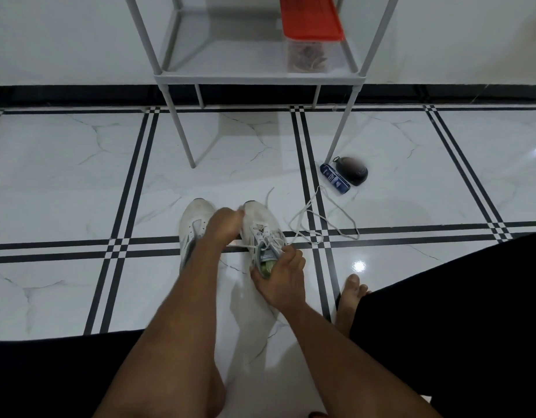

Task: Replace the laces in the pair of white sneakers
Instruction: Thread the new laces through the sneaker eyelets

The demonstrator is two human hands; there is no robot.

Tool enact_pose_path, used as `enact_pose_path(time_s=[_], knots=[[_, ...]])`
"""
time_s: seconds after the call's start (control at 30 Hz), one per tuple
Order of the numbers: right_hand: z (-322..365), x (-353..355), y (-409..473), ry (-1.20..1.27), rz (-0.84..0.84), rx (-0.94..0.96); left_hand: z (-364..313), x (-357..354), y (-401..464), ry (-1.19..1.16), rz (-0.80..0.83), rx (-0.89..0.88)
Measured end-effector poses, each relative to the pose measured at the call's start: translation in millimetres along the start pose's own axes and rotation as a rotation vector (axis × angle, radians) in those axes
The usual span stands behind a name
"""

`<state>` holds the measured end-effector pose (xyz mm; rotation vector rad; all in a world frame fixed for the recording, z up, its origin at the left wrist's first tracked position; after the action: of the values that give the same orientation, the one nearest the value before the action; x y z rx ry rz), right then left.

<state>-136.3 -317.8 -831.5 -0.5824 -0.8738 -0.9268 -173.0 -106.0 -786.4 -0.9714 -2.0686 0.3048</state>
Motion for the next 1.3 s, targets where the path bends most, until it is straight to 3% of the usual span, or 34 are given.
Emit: enact_pose_path(time_s=[0.1, 0.17, 0.3, 0.33, 0.37, 0.4, 0.47, 0.53, 0.63, 0.77, 0.87, 0.93, 1.07, 1.13, 1.2, 1.3], knots=[[0, -2, 1, -0.023, 0.006, -0.017, 21, -40, -14, 0.428, 0.188, -0.052], [0, -2, 2, -0.038, 0.015, -0.02, 29, -55, -12, 0.354, 0.233, -0.045], [0, -3, 3, -0.068, 0.029, -0.023, 37, -33, -7, -0.712, 0.049, 0.228], [0, -4, 3, -0.075, 0.034, -0.026, 41, -30, -7, -0.891, 0.003, 0.291], [0, -4, 4, -0.08, 0.036, -0.027, 42, -26, -7, -0.91, -0.028, 0.32], [0, -4, 4, -0.084, 0.034, -0.025, 40, -22, -6, -0.77, -0.034, 0.291], [0, -4, 3, -0.087, 0.025, -0.014, 35, -21, -6, -0.148, 0.023, 0.139], [0, -4, 3, -0.094, 0.016, -0.008, 35, -47, -12, 0.083, 0.17, 0.019], [2, -1, 4, -0.125, 0.0, 0.004, 46, -64, -21, -0.083, 0.192, 0.023], [5, -1, 4, -0.18, 0.01, 0.018, 17, -18, -19, -0.556, 0.016, 0.098], [8, -5, 5, -0.184, 0.022, 0.016, -27, 32, -11, -0.732, -0.085, -0.06], [8, -5, 6, -0.182, 0.023, -0.016, -36, 43, -7, -0.578, -0.145, -0.151], [6, -6, 9, -0.157, 0.121, -0.118, -4, 38, -19, 0.505, -0.418, 0.01], [5, 5, 16, -0.075, 0.114, -0.235, 0, 21, -32, 0.709, -0.372, 0.046], [1, 8, 25, 0.034, 0.119, -0.365, 15, -4, -31, 0.627, -0.206, 0.108], [-8, -2, 34, 0.25, 0.145, -0.469, 37, -46, -31, 0.086, 0.024, 0.192]])
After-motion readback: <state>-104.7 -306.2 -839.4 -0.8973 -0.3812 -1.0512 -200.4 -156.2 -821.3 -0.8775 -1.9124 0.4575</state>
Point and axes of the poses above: each hand's wrist, its own y-axis towards the middle knuckle, its own x-axis out of the back of the hand, z = x × y, the point moved 9 cm from there along y, towards the middle knuckle, and after that the axes turned 2 degrees about -x, right-handed, at the moved point
